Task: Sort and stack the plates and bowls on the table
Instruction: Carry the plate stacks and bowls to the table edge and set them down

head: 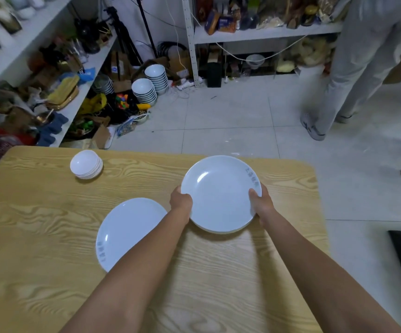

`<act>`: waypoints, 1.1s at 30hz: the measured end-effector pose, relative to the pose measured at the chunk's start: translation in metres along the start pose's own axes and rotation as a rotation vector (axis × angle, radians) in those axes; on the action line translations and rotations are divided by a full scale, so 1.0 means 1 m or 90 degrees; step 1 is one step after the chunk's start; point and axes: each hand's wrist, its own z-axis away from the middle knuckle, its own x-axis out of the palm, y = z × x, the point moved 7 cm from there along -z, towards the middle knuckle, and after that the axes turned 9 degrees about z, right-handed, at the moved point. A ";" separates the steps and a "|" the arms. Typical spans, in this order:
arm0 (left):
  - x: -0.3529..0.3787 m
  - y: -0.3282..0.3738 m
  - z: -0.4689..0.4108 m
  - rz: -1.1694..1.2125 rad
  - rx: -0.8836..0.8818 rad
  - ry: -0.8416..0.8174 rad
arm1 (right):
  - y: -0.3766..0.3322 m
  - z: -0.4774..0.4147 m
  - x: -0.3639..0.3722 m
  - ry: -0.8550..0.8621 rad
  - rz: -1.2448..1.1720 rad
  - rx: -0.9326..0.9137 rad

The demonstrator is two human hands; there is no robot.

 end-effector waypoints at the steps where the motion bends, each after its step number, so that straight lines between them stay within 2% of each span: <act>1: 0.001 -0.005 0.008 -0.031 -0.009 -0.010 | 0.002 0.006 -0.007 0.019 0.002 0.004; 4: 0.004 -0.022 0.033 -0.111 -0.049 -0.038 | 0.011 0.021 -0.025 0.068 0.037 0.032; 7: 0.010 -0.039 0.061 -0.100 -0.100 -0.091 | 0.023 0.031 -0.040 0.096 0.034 0.091; 12: 0.009 -0.069 0.101 -0.096 -0.298 -0.201 | 0.034 0.039 -0.062 0.116 0.018 0.161; 16: 0.013 -0.036 0.070 0.025 -0.172 -0.184 | 0.041 0.046 -0.068 0.110 -0.054 0.204; 19: 0.036 -0.016 0.061 0.090 -0.144 -0.275 | 0.038 0.052 -0.065 0.077 -0.062 0.210; 21: 0.047 -0.017 0.061 0.061 -0.149 -0.322 | 0.031 0.054 -0.062 0.053 -0.059 0.195; 25: 0.044 -0.029 0.063 0.036 -0.162 -0.292 | 0.021 0.054 -0.068 0.070 0.038 0.152; 29: 0.024 -0.055 0.072 0.023 -0.193 -0.198 | 0.012 0.056 -0.065 -0.010 0.143 0.146; 33: 0.006 -0.090 0.090 0.061 -0.313 -0.159 | 0.005 0.058 -0.057 -0.081 0.197 0.129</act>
